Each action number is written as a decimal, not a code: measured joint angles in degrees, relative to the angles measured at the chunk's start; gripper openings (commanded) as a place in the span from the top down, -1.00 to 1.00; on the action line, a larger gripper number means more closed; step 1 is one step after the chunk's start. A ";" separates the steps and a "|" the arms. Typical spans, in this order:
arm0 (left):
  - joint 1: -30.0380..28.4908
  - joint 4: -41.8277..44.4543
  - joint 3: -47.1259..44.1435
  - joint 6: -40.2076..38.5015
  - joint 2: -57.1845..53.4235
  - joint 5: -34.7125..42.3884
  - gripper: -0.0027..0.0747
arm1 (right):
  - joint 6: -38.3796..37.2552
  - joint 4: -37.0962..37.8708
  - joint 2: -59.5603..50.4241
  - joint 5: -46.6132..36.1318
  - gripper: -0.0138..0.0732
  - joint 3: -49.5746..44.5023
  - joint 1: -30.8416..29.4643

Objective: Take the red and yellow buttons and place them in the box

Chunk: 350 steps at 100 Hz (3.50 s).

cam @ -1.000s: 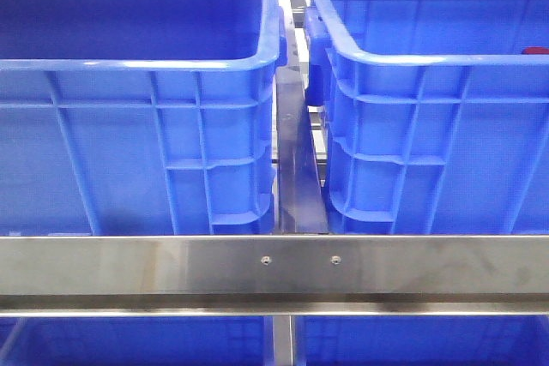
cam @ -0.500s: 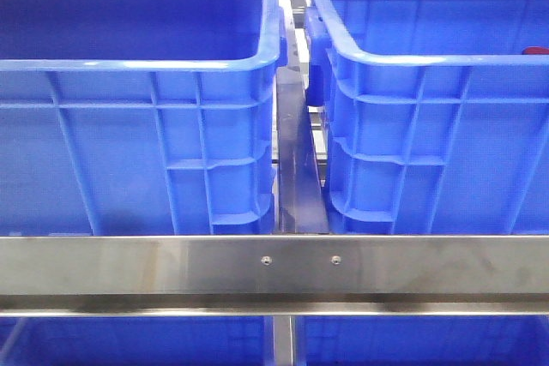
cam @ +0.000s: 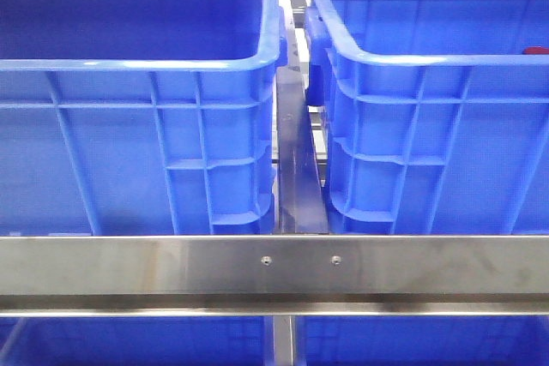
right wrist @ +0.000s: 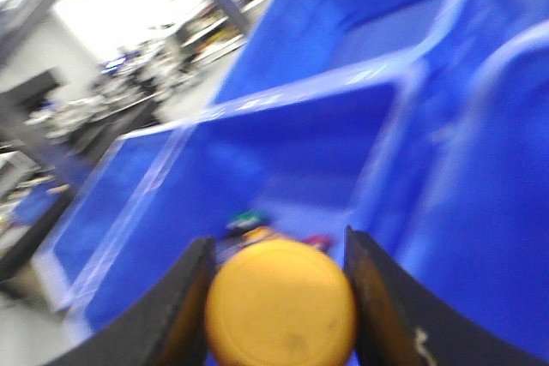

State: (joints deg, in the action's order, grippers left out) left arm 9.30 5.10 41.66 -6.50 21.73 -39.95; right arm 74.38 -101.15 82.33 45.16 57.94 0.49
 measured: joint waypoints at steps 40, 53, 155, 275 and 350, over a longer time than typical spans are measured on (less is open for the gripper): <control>0.00 0.00 0.00 0.00 0.00 0.00 0.98 | 23.67 -1.84 2.45 -29.60 0.31 1.86 -0.63; 0.00 0.00 0.00 0.00 0.00 0.00 0.98 | 28.17 -2.32 6.66 -31.35 0.31 2.33 -0.76; 0.00 0.00 0.00 0.00 0.00 0.00 0.98 | 30.47 -2.76 30.00 -33.62 0.31 18.05 -0.76; 0.00 0.00 0.00 0.00 0.00 -0.34 0.98 | 30.57 -3.19 3.55 -44.42 -0.66 5.13 -0.76; 0.00 0.00 0.00 0.00 0.00 -0.34 0.98 | 30.68 -3.65 -44.02 -47.68 -0.66 -25.74 -0.76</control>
State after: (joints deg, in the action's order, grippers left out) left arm 9.30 5.10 41.66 -6.50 21.73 -40.29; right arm 105.06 -104.81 38.31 -2.53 32.20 -0.27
